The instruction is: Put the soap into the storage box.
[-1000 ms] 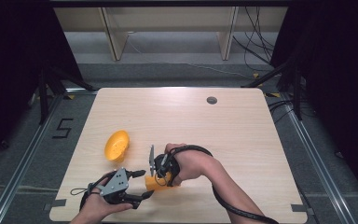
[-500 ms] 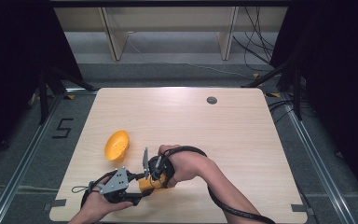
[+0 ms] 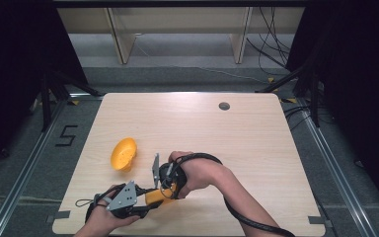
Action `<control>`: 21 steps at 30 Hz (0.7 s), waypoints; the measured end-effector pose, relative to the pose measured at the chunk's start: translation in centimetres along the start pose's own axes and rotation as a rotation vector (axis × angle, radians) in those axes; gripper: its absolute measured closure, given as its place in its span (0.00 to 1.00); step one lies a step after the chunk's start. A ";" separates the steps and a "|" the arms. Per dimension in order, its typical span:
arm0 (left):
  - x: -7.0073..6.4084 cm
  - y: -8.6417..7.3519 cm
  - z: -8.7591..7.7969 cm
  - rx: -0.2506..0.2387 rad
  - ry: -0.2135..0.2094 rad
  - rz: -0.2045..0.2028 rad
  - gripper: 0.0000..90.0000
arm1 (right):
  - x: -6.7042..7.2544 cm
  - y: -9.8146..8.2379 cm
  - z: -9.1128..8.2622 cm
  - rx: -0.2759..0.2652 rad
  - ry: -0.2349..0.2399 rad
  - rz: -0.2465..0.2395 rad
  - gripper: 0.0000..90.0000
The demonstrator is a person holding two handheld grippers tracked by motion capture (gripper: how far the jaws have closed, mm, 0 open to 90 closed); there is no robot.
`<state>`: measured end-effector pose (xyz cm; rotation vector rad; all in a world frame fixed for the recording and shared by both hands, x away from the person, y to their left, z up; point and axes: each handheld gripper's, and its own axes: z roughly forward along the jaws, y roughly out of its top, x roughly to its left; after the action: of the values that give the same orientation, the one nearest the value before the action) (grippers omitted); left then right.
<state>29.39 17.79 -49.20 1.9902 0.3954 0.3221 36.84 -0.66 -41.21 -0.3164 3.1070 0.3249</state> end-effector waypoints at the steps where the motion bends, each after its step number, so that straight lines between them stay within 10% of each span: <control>1: 0.0 0.0 0.0 0.000 0.000 0.000 0.67 | -0.1 -0.2 -0.3 0.014 -0.024 0.007 0.49; 5: 0.0 0.0 -0.2 0.027 0.083 0.008 0.67 | -0.2 -1.2 -1.3 0.015 -0.087 0.042 0.41; 16: -0.2 -0.4 -1.7 0.003 0.263 -0.161 0.67 | 1.3 -6.5 -3.2 -0.060 -0.214 0.261 0.40; 21: 0.0 -0.1 -2.9 -0.054 0.409 -0.207 0.67 | 3.7 -10.2 -3.1 -0.206 -0.285 0.425 0.44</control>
<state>28.25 20.22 -48.01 1.8074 0.8356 0.6030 35.34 -11.77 -40.34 0.3687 2.8322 0.6315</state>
